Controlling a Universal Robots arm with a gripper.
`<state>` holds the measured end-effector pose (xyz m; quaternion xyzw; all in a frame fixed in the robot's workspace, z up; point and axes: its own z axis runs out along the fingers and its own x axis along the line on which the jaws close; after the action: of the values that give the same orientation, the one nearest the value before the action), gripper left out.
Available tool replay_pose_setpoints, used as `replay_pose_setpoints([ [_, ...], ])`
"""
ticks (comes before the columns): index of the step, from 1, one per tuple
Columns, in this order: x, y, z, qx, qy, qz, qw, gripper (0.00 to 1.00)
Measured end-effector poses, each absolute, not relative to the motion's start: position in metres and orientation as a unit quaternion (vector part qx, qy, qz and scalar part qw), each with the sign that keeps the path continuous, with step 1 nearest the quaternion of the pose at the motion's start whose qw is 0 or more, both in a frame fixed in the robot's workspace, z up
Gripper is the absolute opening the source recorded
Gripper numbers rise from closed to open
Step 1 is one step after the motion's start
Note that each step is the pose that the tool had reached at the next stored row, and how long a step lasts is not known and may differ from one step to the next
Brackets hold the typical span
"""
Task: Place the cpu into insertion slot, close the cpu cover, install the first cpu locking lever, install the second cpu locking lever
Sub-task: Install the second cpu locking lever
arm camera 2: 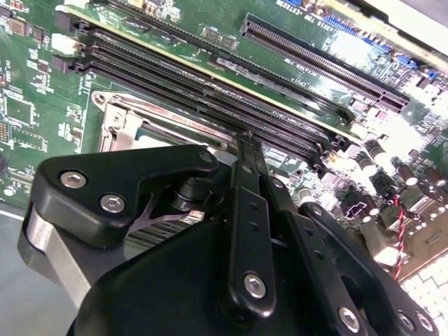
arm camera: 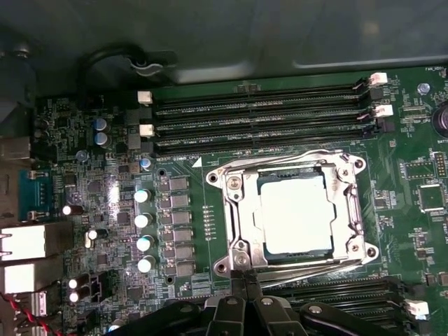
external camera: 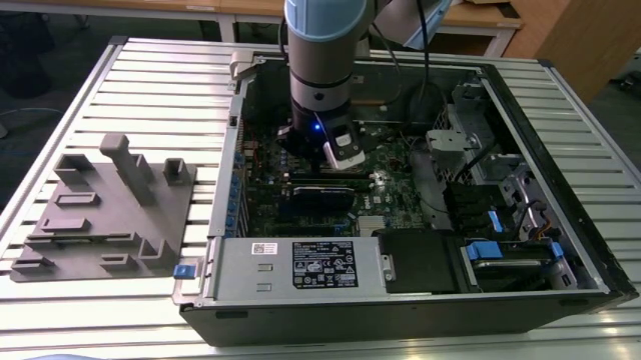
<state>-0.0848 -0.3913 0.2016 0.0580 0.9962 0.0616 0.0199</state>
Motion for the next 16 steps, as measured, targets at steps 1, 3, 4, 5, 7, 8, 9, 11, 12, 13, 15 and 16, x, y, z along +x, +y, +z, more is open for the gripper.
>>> replay_pose_setpoints([
  [1, -0.0854, -0.3915, 0.2013, 0.058, 0.996, 0.063, 0.02, 0.11],
  [3, -0.0866, -0.3919, 0.2007, 0.058, 0.996, 0.065, 0.02, 0.11],
  [4, -0.0872, -0.392, 0.2004, 0.058, 0.996, 0.066, 0.02, 0.11],
  [5, -0.0881, -0.3921, 0.2001, 0.058, 0.996, 0.067, 0.02, 0.11],
  [7, -0.09, -0.3922, 0.1994, 0.058, 0.996, 0.069, 0.019, 0.11],
  [8, -0.0908, -0.3923, 0.1991, 0.058, 0.996, 0.071, 0.019, 0.11],
  [9, -0.0915, -0.3923, 0.1988, 0.058, 0.996, 0.072, 0.019, 0.11],
  [11, -0.0925, -0.3923, 0.1982, 0.058, 0.995, 0.076, 0.019, 0.11],
  [12, -0.0931, -0.3923, 0.1979, 0.058, 0.995, 0.078, 0.019, 0.11],
  [13, -0.0933, -0.3923, 0.1977, 0.058, 0.995, 0.08, 0.019, 0.11],
  [15, -0.0936, -0.3924, 0.1971, 0.058, 0.995, 0.082, 0.019, 0.11],
  [16, -0.0937, -0.3924, 0.1968, 0.058, 0.995, 0.083, 0.019, 0.11],
])
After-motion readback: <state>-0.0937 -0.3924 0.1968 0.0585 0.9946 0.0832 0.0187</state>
